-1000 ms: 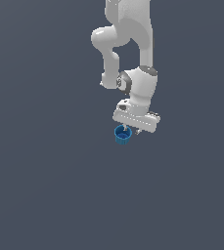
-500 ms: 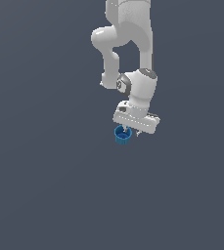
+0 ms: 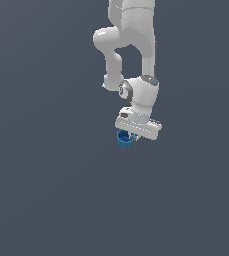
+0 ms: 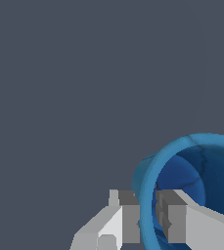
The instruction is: Pick up the object and move it to a goal position.
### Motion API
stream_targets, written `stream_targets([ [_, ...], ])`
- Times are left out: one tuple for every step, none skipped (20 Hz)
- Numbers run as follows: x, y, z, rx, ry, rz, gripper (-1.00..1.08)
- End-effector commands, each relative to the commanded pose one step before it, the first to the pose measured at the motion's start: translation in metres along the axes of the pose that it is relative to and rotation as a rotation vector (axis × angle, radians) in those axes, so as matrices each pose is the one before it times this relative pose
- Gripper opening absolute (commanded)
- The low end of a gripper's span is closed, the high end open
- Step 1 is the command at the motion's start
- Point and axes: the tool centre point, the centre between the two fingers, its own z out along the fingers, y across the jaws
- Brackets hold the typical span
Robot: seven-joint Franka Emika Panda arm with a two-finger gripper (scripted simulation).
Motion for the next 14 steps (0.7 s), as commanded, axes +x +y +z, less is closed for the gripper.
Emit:
stream_targets([
  [0.00016,0.00003,0.00032,0.00015,0.00029,0.00022,-1.00],
  [0.00000,0.00000,0.00000,0.00000,0.00000,0.00000,-1.00],
  [0.00000,0.00000,0.00000,0.00000,0.00000,0.00000,-1.00],
  [0.00000,0.00000,0.00000,0.00000,0.00000,0.00000,-1.00],
  [0.00000,0.00000,0.00000,0.00000,0.00000,0.00000,-1.00],
  [0.00000,0.00000,0.00000,0.00000,0.00000,0.00000,-1.00],
  [0.00000,0.00000,0.00000,0.00000,0.00000,0.00000,-1.00],
  [-0.00005,-0.00022,-0.00034,0.00067,0.00011,-0.00011,-1.00],
  [0.00002,-0.00005,-0.00024,0.00000,0.00000,0.00000,-1.00],
  [0.00006,-0.00014,-0.00073,0.00000,0.00000,0.00000,-1.00],
  [0.00010,-0.00023,-0.00122,0.00000,0.00000,0.00000,-1.00],
  [0.00015,-0.00032,-0.00171,0.00000,0.00000,0.00000,-1.00],
  [0.00019,-0.00042,-0.00220,0.00000,0.00000,0.00000,-1.00],
  [0.00023,-0.00051,-0.00270,0.00000,0.00000,0.00000,-1.00],
])
